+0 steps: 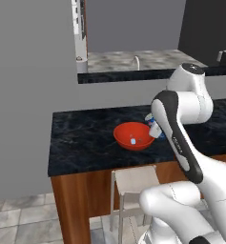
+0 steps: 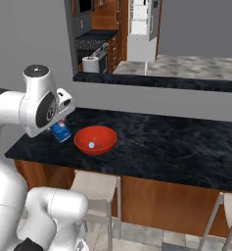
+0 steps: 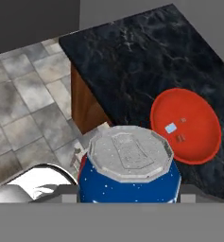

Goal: Open the fridge, grab two sodas, and place both sodas inside the bowl with ice on the dining counter.

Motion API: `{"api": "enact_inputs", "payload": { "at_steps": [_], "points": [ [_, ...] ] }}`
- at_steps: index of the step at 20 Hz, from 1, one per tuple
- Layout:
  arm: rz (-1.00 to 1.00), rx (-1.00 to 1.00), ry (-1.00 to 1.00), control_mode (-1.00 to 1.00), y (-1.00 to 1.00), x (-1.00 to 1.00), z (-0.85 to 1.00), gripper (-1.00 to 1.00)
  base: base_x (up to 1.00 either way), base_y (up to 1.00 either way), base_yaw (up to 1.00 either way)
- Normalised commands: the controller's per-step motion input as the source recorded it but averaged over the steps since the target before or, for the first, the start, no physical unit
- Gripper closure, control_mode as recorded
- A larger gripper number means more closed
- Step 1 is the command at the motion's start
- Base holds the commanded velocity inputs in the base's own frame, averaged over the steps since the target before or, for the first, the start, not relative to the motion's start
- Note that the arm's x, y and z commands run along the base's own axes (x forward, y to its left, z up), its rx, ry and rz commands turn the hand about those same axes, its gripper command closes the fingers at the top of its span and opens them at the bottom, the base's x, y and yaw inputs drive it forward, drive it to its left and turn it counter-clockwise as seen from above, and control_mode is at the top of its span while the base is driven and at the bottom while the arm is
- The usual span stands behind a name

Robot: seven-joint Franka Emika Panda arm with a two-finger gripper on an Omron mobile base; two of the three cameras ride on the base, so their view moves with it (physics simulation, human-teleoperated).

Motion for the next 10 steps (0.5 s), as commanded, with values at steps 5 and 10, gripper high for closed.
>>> {"api": "enact_inputs", "payload": {
  "at_steps": [5,10],
  "points": [
    [0.13,-0.14,0.28,-1.00,0.00,0.55,-0.24,1.00,0.00,0.00,0.00],
    [0.15,-0.05,0.06,-1.00,0.00,0.25,-0.50,1.00,0.00,0.00,0.00]
  ]
}}
